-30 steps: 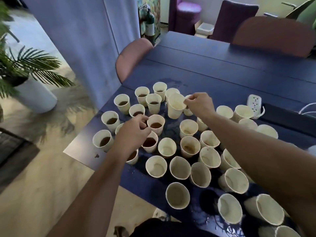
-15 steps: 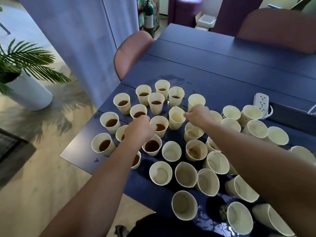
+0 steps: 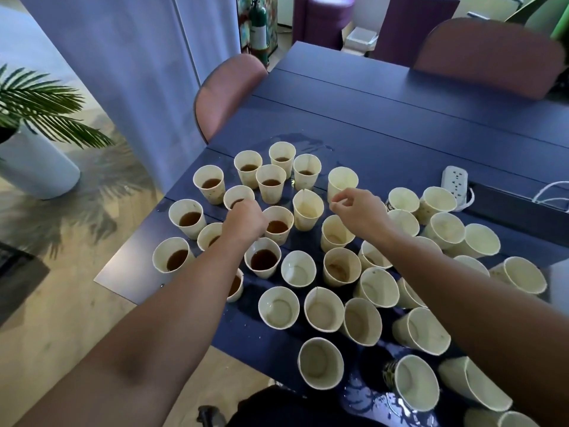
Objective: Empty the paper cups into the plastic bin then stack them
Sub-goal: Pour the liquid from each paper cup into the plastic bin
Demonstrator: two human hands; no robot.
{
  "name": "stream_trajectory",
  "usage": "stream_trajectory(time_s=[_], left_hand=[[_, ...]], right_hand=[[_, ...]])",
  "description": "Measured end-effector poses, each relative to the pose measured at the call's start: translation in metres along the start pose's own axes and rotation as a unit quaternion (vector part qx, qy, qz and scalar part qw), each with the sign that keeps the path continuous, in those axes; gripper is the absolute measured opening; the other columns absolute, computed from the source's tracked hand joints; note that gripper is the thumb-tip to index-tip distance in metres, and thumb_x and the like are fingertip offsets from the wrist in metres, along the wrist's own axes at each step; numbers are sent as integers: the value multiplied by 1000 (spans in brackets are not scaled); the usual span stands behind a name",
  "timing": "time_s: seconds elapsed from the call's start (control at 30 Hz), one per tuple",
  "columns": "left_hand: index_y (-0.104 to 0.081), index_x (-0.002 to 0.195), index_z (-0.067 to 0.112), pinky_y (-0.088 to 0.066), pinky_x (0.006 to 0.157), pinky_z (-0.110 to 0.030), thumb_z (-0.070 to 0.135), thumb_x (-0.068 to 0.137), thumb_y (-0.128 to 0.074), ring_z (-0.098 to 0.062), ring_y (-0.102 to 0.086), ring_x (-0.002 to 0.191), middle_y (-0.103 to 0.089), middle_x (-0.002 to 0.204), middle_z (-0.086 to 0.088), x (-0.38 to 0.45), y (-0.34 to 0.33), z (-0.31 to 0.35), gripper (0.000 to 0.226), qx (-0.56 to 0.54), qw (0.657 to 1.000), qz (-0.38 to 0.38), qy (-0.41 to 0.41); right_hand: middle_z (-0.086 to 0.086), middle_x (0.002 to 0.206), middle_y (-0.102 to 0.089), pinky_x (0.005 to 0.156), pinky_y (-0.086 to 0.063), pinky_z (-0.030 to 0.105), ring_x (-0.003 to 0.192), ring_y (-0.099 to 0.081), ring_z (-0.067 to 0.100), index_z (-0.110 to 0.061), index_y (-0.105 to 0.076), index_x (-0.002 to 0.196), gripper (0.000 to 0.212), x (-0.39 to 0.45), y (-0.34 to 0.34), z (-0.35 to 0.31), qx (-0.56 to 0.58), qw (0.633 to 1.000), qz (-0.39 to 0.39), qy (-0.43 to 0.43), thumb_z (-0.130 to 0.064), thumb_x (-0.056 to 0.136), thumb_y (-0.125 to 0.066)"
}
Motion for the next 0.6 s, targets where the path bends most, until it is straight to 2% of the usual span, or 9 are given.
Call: stream_trajectory(time_s=[0.13, 0.2, 0.3, 0.37, 0.5, 0.6], left_hand=[[-64, 89, 13, -58, 74, -40, 36, 95, -64, -27, -69, 79, -71, 84, -8, -3, -1, -3, 24, -54, 998, 42, 5], [-64, 84, 14, -59, 75, -41, 37, 96, -63, -25, -69, 72, -71, 80, -7, -8, 3, -1, 26, -74, 995, 64, 2], [-63, 84, 11, -51, 68, -38, 37, 98, -60, -25, -67, 70, -69, 79, -10, -20, 17, 6, 29, -69, 993, 90, -6], [-66, 93, 7, -43, 65, -36, 38, 96, -59, -26, -65, 74, -68, 82, -10, -31, 29, 11, 32, -57, 992, 109, -8], [-68, 97, 7, -52, 69, -38, 41, 89, -64, -24, -64, 73, -66, 77, -8, -63, 53, 30, 35, -69, 991, 113, -11], [-69, 89, 8, -45, 66, -35, 39, 91, -63, -20, -60, 67, -63, 72, -7, -98, 67, 57, 32, -45, 993, 100, -53]], right_hand=[[-4, 109, -71, 72, -56, 26, 92, -66, 12, -22, -69, 117, 23, -14, 6, 6, 11, 1000, 1, 12, -31, 97, -61], [-4, 109, -72, 77, -58, 30, 92, -66, 11, -22, -70, 116, 22, -22, 12, 9, 14, 1000, 4, 24, -30, 96, -63], [-4, 104, -71, 68, -52, 20, 88, -66, 8, -20, -70, 116, 22, -35, 22, 12, 10, 999, 2, 42, -28, 96, -64], [-4, 103, -71, 65, -49, 18, 87, -66, 7, -22, -70, 116, 21, -44, 30, 14, 3, 999, -2, 49, -29, 96, -64], [-6, 105, -71, 70, -50, 19, 91, -66, 8, -24, -69, 116, 21, -63, 41, 18, -4, 997, -28, 68, -29, 97, -63], [-6, 106, -71, 81, -55, 27, 97, -67, 13, -26, -66, 120, 25, -81, 51, 26, -6, 993, -82, 80, -26, 95, -65]])
Point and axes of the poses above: each hand's wrist, its own x-axis towards the middle knuckle, its own y-axis out of the back of the hand, z = x × y, the point moved 2 cm from there along x, towards the middle knuckle
